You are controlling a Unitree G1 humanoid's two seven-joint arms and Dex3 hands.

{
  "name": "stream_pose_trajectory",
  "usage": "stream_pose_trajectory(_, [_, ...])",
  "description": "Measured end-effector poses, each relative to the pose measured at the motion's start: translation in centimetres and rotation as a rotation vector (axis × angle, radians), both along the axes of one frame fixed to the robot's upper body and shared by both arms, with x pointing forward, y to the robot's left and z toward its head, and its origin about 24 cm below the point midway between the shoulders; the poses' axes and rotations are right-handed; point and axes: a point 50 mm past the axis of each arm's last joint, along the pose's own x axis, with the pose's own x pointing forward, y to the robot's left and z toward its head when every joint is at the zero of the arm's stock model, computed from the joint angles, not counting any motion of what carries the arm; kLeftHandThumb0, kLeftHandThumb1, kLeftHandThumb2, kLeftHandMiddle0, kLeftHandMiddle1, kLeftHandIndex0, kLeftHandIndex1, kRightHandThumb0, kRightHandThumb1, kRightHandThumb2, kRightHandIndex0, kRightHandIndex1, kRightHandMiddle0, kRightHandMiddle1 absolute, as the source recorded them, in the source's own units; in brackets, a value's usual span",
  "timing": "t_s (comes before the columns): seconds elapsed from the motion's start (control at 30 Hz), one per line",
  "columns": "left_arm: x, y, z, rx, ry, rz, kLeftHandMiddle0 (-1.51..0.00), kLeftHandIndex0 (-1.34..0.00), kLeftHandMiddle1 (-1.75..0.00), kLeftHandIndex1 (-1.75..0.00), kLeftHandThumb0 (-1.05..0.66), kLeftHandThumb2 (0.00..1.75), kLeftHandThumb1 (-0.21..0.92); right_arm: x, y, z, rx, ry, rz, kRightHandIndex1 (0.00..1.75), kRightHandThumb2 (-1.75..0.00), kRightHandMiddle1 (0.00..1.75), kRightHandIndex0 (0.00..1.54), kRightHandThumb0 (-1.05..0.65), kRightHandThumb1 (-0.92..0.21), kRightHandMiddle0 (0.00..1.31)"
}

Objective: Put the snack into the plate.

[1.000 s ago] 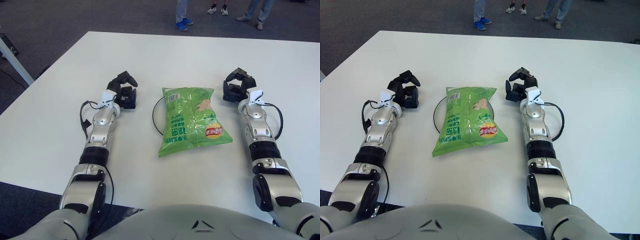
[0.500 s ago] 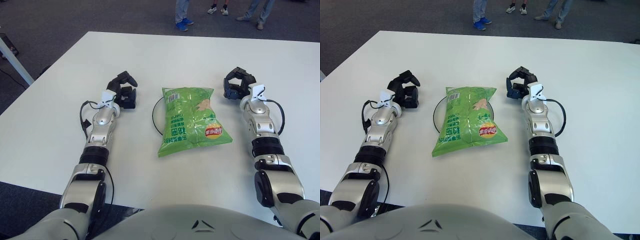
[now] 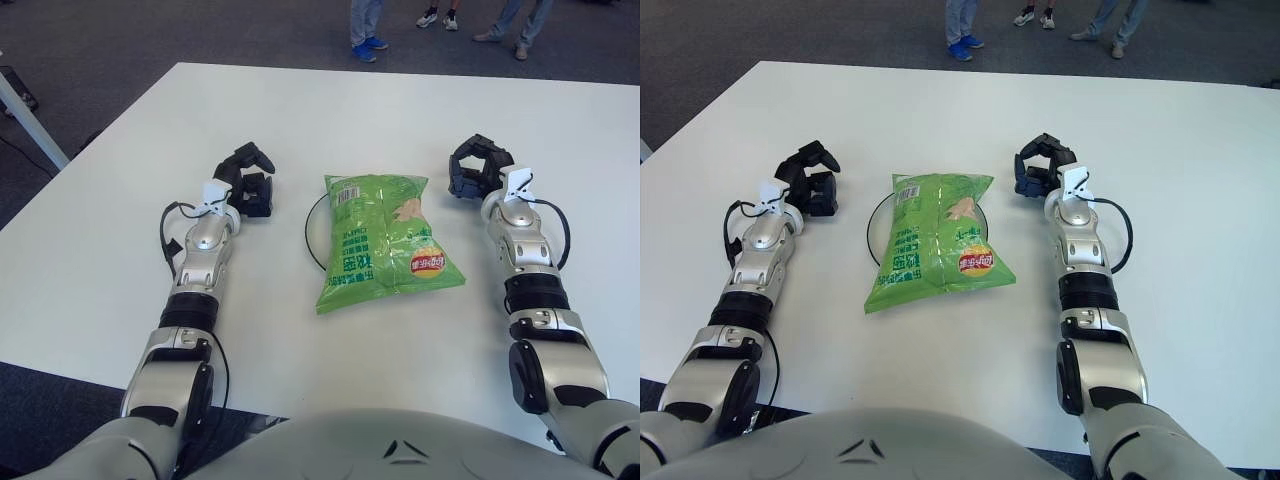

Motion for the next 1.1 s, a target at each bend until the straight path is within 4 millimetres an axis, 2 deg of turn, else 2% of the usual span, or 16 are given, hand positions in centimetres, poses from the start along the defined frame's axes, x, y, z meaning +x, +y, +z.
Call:
stream_pose_trajectory(0.47, [-0.2,-0.21,0.13,0.014,0.003,0.015,-1.24,-0.67,-1.75,-1.75,-0.5,1.41,0.24,0.0,0.03,-0.01,0.002,-0.001,-0.003,1.75,-1.28,1.75,1.24,-0.48,-0.35,0.59])
stream_pose_trajectory(1.1, [-0.3,-0.33,0.13,0.009,0.011,0.016,-1.25,-0.65,-1.75,-1.75,-0.49,1.38,0.26,-0.08,0.0,-0.05,0.009,-0.011,-0.008,1.75,-1.29,1.75,1.26,-0.48,-0.34,0.6])
